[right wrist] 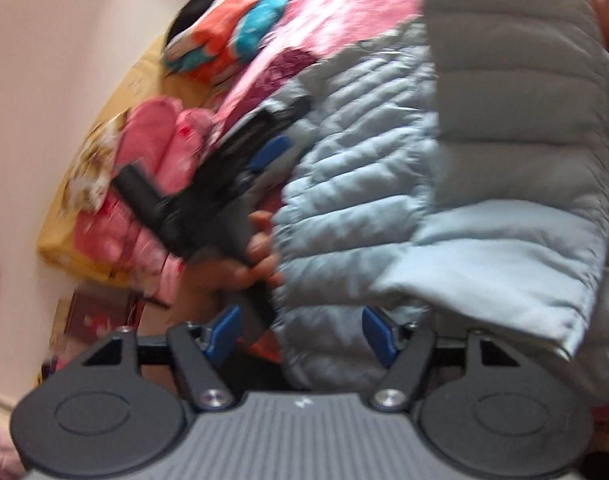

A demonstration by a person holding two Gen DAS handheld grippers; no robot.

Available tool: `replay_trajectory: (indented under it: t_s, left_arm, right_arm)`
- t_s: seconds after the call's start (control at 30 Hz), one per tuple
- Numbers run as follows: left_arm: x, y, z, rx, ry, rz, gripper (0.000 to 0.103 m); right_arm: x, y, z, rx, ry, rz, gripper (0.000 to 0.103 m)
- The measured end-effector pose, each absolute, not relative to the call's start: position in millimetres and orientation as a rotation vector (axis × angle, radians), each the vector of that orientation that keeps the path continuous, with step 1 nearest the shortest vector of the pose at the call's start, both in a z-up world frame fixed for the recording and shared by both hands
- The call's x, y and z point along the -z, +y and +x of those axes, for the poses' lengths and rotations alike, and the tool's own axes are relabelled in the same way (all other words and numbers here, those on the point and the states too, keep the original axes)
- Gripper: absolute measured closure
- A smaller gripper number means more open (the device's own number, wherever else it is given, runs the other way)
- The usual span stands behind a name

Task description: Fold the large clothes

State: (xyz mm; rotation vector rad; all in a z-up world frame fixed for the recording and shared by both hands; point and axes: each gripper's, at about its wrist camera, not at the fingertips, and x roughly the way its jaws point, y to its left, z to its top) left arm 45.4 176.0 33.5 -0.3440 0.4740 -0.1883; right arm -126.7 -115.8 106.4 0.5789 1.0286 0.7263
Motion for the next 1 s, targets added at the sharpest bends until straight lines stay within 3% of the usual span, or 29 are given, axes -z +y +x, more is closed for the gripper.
replay_trajectory:
  t_s: [0.3, 0.57, 1.0]
  left_arm:
    - [-33.1, 184.1, 42.8, 0.247, 0.482, -0.348, 0.008]
    - [-31.9, 191.7, 41.6, 0.263, 0.489, -0.334, 0.006]
    - [-28.3, 207.4, 44.6, 0.245, 0.503, -0.342, 0.005]
  right_arm:
    - [-105.4, -154.9, -119.7, -0.425, 0.9, 0.456, 0.032]
    - [-48.8, -172.7, -107.4, -0.307, 0.957, 0.499, 0.036]
    - [-60.8, -159.5, -113.1, -0.227, 0.985, 0.338, 0.034]
